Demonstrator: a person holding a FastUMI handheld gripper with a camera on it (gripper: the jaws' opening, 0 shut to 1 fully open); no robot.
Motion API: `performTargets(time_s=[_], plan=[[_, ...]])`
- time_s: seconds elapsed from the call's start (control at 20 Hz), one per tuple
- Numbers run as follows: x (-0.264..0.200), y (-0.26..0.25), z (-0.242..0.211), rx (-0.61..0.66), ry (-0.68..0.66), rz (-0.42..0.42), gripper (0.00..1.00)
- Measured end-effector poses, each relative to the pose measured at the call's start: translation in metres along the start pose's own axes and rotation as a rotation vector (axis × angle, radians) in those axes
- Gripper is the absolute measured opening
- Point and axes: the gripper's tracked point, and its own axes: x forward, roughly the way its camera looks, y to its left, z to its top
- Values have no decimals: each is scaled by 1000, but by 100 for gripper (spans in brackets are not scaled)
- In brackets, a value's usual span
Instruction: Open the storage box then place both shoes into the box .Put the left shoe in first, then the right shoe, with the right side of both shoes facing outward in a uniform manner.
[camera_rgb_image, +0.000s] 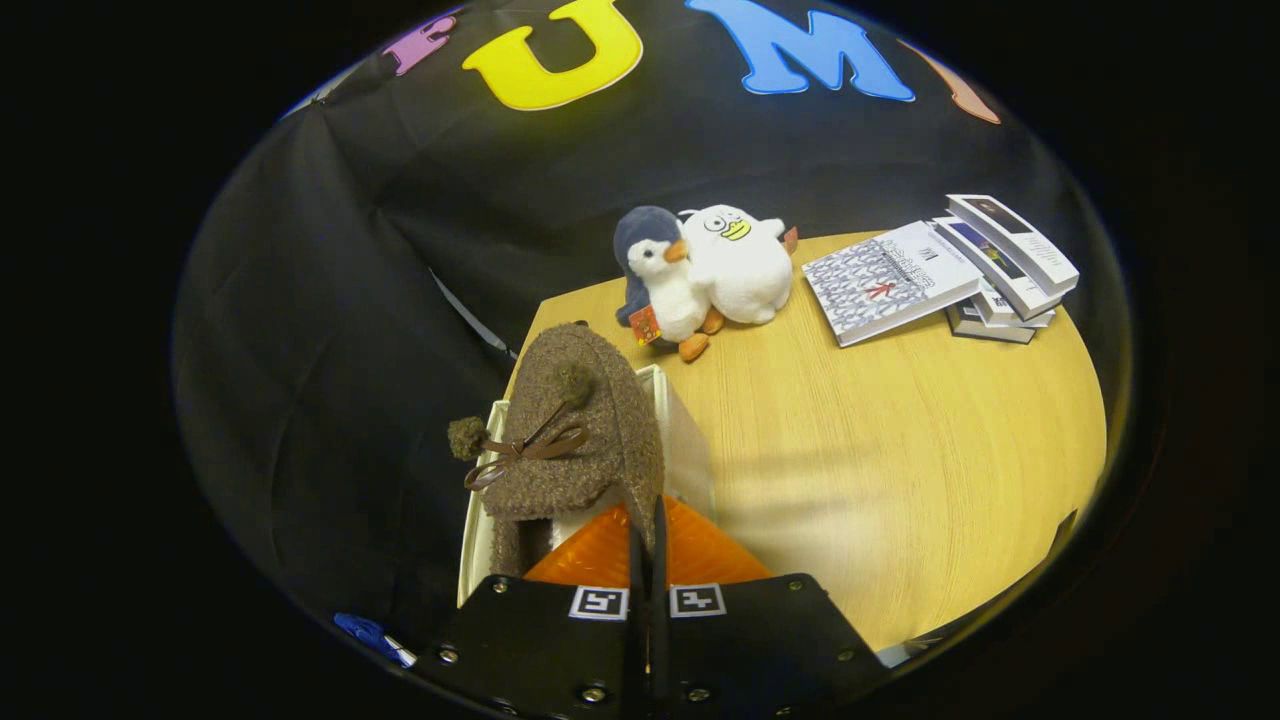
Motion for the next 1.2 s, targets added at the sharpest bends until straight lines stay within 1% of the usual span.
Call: performTargets(time_s=[0.15, 0.3, 0.4, 0.45, 0.5, 0.6, 0.75, 0.8, 0.85, 1.05, 1.2], plan=[[12, 9, -11, -11, 25, 2, 1], [23, 8, -20, -28, 38, -26, 1], [34, 2, -26, -37, 42, -53, 3], [29, 1, -25, -38, 41, -58, 5], [32, 4, -25, -30, 35, -40, 7], [27, 6, -14, -31, -6, -22, 25], [12, -3, 1, -111, -64, -62, 84], [5, -3, 6, -137, -86, -58, 93], [-1, -3, 9, -155, -108, -54, 100], [-35, -4, 26, -211, -195, -21, 99], [-66, -19, 42, -274, -262, -51, 100]])
